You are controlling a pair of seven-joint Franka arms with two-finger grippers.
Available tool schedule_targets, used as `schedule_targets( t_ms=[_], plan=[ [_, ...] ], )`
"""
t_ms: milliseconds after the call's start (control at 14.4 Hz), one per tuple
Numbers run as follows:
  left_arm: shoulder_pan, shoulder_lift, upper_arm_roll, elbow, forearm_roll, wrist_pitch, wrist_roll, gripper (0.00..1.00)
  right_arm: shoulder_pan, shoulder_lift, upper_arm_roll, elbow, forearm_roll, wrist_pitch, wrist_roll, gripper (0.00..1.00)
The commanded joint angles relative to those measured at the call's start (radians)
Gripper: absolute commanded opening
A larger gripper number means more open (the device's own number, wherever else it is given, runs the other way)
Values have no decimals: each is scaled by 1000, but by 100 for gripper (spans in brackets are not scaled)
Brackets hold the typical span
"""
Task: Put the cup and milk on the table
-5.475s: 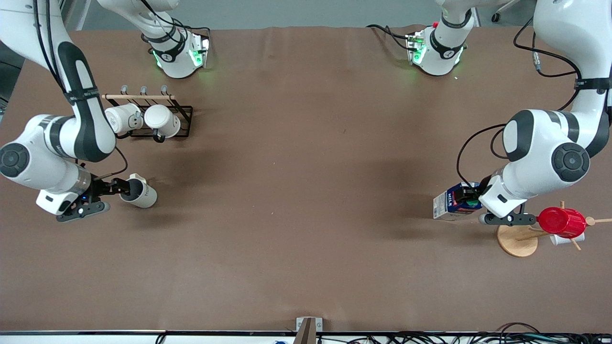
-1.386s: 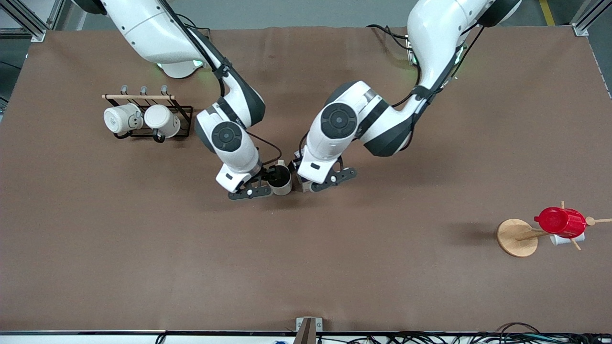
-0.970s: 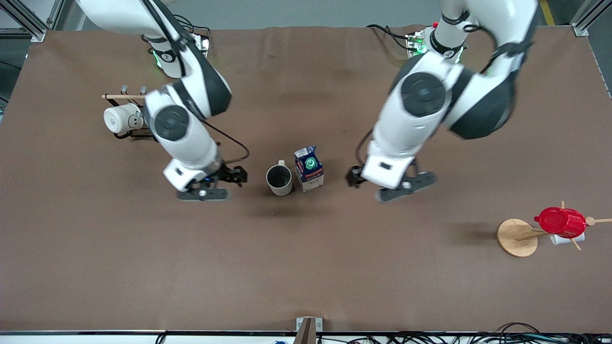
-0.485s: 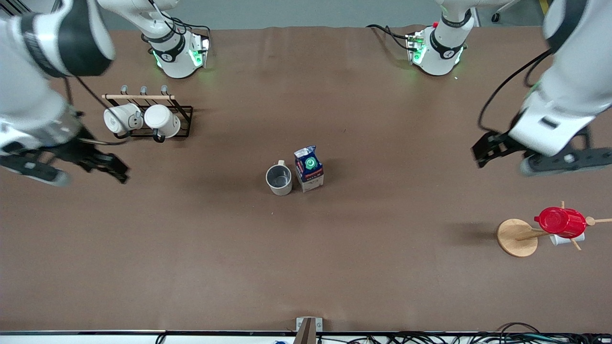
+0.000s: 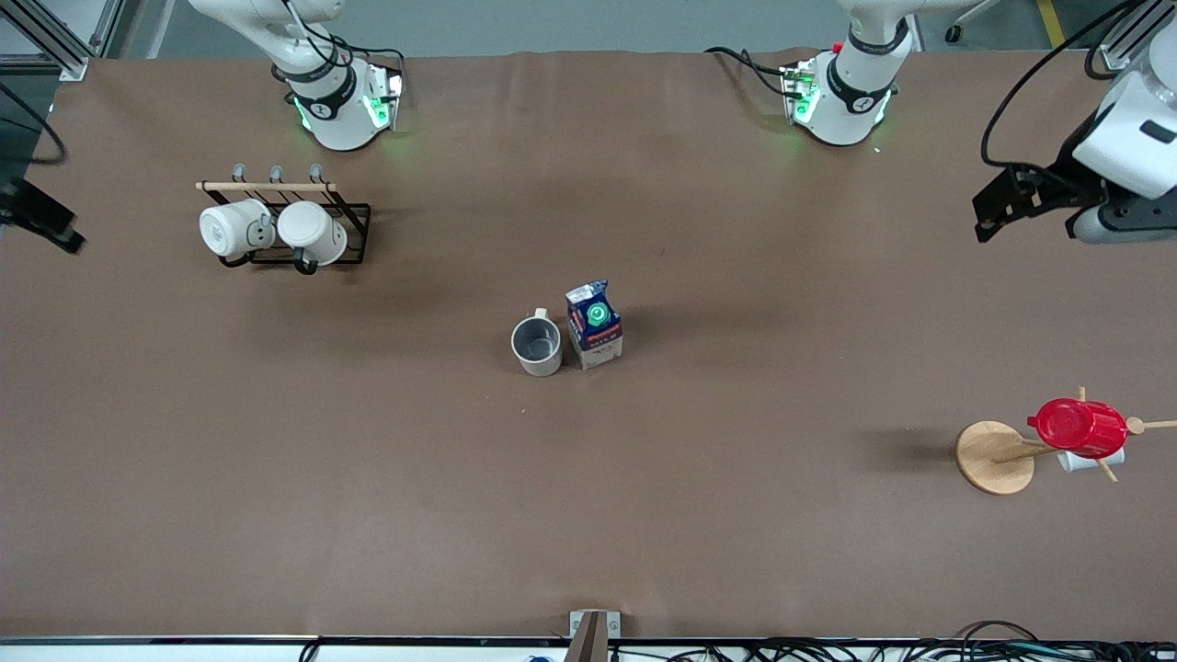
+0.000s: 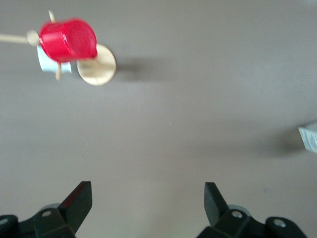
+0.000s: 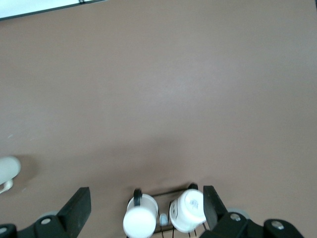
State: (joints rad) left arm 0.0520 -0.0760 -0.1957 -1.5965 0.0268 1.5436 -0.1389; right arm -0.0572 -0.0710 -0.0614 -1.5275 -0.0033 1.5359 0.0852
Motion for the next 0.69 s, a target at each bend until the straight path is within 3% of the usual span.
schedule_targets(
  t_ms=[0,139,416,624],
  plan=[
    [-50,-109,53,-115,-31,0,16,100,0,22,-34,47,74,-28,-25,100],
    [-55,-114,53,-111,-36,-11,24,100,5,46,-38,79,68,-42,-27,100],
    [-40,-73,56,-10,-36,-79,44,100,31,54,-31,87,8,-68,-96,100],
    [-40,-65,56,-10,-33,-79,76,100,31,54,-31,84,8,-94,-104,100]
  ],
)
